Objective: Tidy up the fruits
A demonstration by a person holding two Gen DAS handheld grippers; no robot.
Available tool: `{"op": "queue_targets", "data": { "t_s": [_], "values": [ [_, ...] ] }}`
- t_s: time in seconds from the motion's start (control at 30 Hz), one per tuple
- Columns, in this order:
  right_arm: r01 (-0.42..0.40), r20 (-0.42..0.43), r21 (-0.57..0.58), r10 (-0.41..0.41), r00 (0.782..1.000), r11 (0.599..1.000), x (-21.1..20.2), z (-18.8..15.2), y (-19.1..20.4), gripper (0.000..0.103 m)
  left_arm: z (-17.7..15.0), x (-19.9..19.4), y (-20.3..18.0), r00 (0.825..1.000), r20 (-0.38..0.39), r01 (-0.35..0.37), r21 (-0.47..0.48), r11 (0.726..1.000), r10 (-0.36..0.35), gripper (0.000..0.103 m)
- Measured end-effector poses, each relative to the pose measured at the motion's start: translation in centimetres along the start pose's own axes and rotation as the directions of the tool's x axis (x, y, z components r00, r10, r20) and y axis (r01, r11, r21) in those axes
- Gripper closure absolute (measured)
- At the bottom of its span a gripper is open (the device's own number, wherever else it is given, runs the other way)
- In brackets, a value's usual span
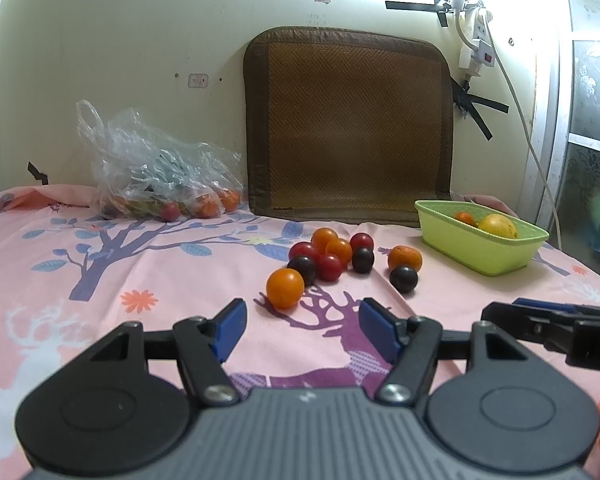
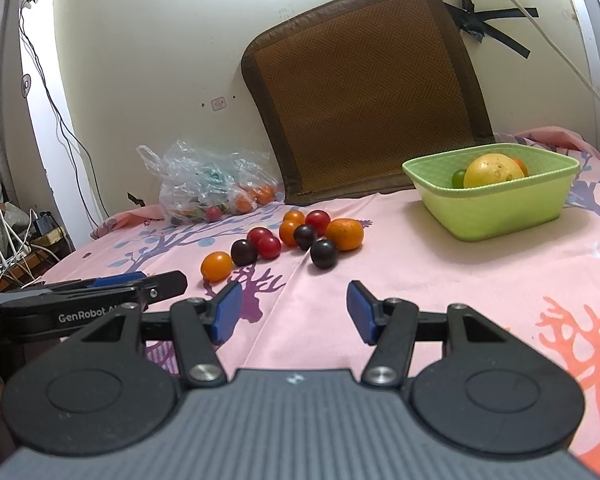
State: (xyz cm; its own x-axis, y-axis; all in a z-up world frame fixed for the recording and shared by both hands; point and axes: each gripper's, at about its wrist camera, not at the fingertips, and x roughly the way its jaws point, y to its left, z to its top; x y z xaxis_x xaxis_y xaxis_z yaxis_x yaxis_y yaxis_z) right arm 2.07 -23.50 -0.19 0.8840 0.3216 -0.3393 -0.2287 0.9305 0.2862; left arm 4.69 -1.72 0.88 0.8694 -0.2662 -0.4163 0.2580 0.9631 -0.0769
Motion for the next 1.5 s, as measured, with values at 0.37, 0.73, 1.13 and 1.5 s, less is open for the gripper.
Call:
{"op": "queue_targets", "data": {
  "t_s": [0.37,0.73,1.13,1.5],
  "values": [
    [0.001,0.0,0.001,-0.001,1.0,1.0,0.0,0.0,0.0,0.043,0.1,0.1,0.2,1.0,-0.007,0.007,-0.01,1.0,-0.007,0.039],
    [0.002,0.0,0.001,-0.002,1.0,1.0,-0.1,0.0,0.0,0.043,0.1,0.1,0.2,1.0,-0.011,0.01,-0.014,1.0,-0.01,0.039],
    [0.013,-0.094,-0.055,-0.018,0.995,0.998,2.0,1.3,-0.2,0.043,1.8,2.1,3.1,0.993,-0.089,0.064,-0.1,0.993,-0.073,0.039],
    [-0.027,-0.192,-0.135,0.001,0.981,0.99,8.5,4.3,-0.7,0.048,3.7,7.9,2.4,0.984,-0.176,0.036,-0.025,0.999,-0.039,0.041]
  ]
}}
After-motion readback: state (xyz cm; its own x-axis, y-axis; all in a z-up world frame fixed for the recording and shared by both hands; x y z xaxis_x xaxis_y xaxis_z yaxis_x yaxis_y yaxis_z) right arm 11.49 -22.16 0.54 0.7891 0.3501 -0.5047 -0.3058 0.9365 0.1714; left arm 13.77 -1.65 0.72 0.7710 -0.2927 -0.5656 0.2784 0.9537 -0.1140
